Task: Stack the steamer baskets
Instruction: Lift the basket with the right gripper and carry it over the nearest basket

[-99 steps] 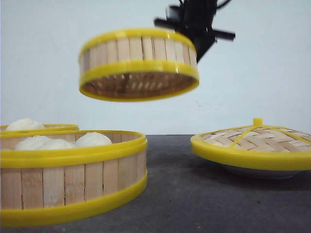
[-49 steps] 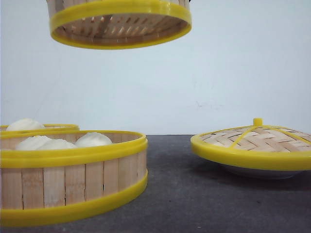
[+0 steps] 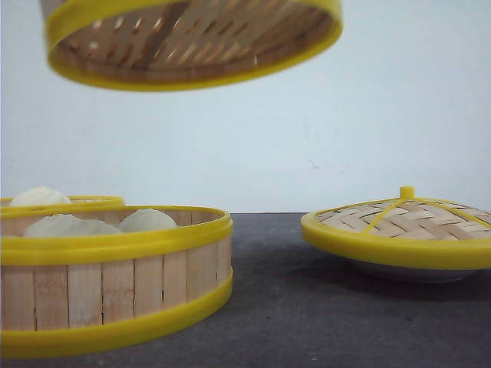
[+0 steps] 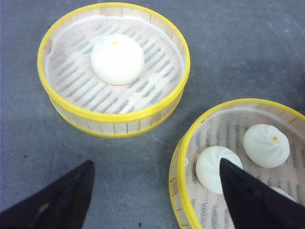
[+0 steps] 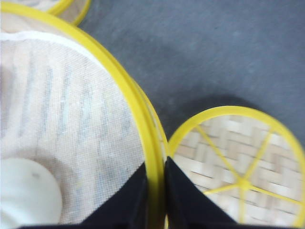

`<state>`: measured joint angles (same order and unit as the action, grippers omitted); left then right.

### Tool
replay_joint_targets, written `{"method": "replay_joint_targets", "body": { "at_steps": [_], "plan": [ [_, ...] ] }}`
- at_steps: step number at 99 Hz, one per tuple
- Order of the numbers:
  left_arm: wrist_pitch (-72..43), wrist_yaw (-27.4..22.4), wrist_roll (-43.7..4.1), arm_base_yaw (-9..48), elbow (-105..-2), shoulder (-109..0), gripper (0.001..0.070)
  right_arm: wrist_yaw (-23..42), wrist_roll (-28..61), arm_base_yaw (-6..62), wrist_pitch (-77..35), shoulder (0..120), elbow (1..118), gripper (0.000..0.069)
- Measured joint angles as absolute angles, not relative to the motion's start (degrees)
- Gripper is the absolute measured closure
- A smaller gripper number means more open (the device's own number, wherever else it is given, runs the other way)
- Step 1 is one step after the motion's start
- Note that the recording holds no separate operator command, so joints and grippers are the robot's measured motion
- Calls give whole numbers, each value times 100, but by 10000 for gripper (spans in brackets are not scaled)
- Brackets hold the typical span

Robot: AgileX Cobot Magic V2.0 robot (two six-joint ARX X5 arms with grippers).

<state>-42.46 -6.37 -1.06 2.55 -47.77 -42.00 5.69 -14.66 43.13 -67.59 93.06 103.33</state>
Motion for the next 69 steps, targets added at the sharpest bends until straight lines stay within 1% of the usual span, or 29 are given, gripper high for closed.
{"method": "replay_joint_targets", "body": {
  "at_steps": [6, 16, 28, 40, 51, 69],
  "plan": [
    [-4248, -637, -106, 255, -4777, -4200, 200, 274, -1393, 4307, -6390, 9238, 9863, 664],
    [-4254, -637, -106, 255, -4777, -4200, 200, 167, -1286, 4313, -5968, 9238, 9472, 664],
    [-4272, -637, -106, 255, -4777, -4200, 200, 119, -1216, 4364, -5140, 9240, 9026, 664],
    [-4274, -637, -106, 255, -4777, -4200, 200, -141, -1214, 4388, -4399, 9240, 8552, 664],
    [-4274, -637, -106, 255, -4777, -4200, 200, -156, -1194, 4390, -4165, 9268, 8300, 664],
    [-4274, -637, -106, 255, -4777, -4200, 200, -163, -1175, 4392, -3938, 9504, 8261, 664]
  ]
}}
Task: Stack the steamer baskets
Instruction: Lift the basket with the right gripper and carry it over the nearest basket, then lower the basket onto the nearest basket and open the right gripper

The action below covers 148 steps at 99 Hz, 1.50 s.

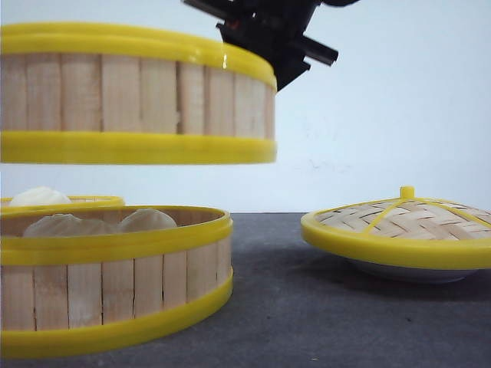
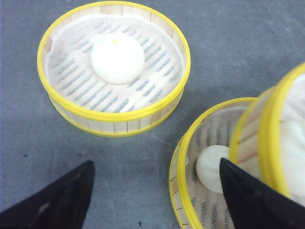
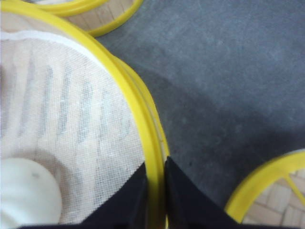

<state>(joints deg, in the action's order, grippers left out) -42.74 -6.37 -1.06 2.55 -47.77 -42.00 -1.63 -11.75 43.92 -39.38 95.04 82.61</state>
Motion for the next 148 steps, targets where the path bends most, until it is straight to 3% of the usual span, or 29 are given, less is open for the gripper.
{"method": "replay_joint_targets", "body": {
  "at_steps": [53, 148],
  "plan": [
    [-4274, -635, -106, 255, -4777, -4200, 200, -390, -1179, 4405, -3083, 9994, 8259, 664],
    [-4274, -637, -106, 255, -4777, -4200, 200, -276, -1205, 4427, -2969, 10431, 8256, 664]
  ]
}}
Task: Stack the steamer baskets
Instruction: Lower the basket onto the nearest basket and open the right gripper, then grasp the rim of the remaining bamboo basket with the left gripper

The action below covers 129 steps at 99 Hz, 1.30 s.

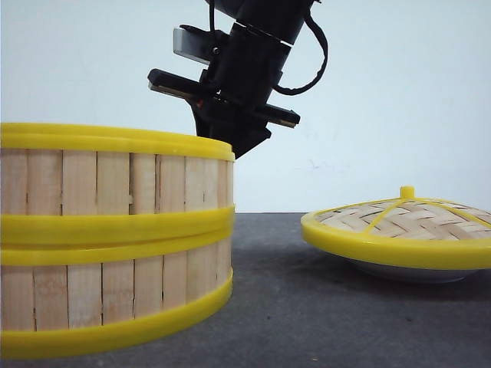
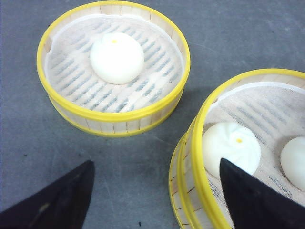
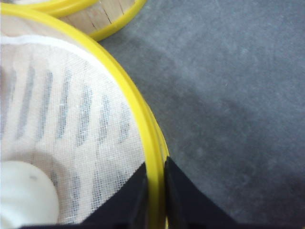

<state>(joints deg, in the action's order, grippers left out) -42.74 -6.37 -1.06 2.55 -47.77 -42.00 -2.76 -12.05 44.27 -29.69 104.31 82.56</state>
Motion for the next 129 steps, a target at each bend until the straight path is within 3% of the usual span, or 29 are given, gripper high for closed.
{"method": "replay_joint_targets", "body": {
  "at_steps": [48, 55, 67, 76, 108, 129],
  "plan": [
    [-4268, -637, -106, 255, -4777, -4200, 200, -456, -1205, 4423, -2947, 10440, 8256, 650],
    [-4263, -637, -106, 255, -4777, -4200, 200, -548, -1225, 4427, -2952, 10440, 8256, 559],
    [-4128, -635, -134, 248, -4777, -4206, 200, -596, -1253, 4462, -3068, 10438, 8256, 302],
    [-3990, -633, -191, 161, -4823, -4327, 200, -593, -1269, 4462, -3148, 10394, 8256, 221],
    [-3385, -613, -242, -692, -5627, -5942, 200, -285, -1083, 4213, -3844, 8676, 8261, 197],
    [-3251, -611, -244, -1090, -6333, -7459, 200, 346, -904, 3260, -5050, 7443, 8267, 197]
  ]
}}
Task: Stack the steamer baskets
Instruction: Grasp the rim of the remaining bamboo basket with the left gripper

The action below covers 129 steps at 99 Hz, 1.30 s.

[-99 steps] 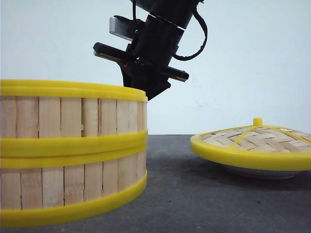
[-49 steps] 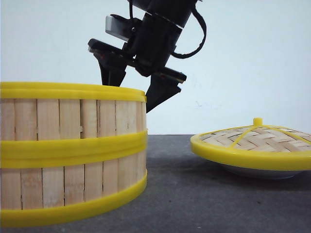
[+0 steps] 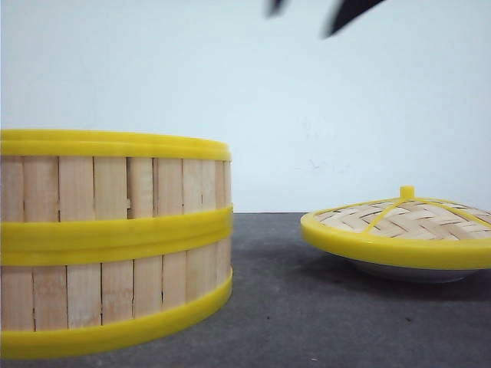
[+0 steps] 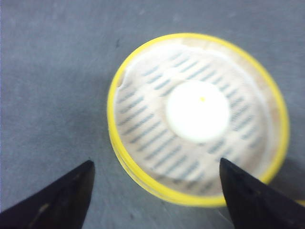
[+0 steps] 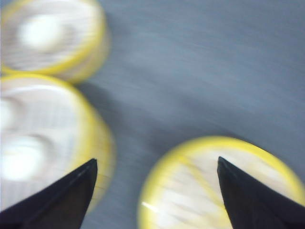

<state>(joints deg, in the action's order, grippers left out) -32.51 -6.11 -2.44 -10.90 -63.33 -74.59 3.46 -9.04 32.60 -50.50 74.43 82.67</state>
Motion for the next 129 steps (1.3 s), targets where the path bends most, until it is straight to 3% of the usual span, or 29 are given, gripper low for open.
{"method": "replay_joint_targets", "body": {
  "at_steps": [12, 32, 57, 65, 78, 88, 102, 129],
  "plan": [
    [-3168, -611, -244, -1236, -6600, -8165, 200, 764, -871, 2488, -5861, 6716, 8197, 197],
    [-2821, -602, -255, -1306, -6716, -9087, 200, 790, -698, 1424, -6567, 5564, 7721, 197],
    [-2486, -600, -283, -1306, -6716, -9802, 209, 790, -624, 1007, -7026, 4611, 7146, 197],
    [-2397, -600, -322, -1306, -6716, -9898, 283, 792, -642, 1007, -7124, 4423, 7067, 197],
    [-2390, -580, -373, -1306, -6716, -9931, 529, 792, -692, 1007, -7227, 4272, 7000, 197],
    [-2362, -556, -419, -1328, -6716, -9931, 631, 792, -740, 1007, -7273, 4250, 6998, 197],
    [-2167, -587, -443, -1319, -6716, -9933, 679, 788, -779, 1007, -7334, 4252, 6993, 197],
    [-2445, -587, -375, -1310, -7177, -9966, 681, 757, -794, 1007, -7411, 4252, 6993, 197]
  ]
}}
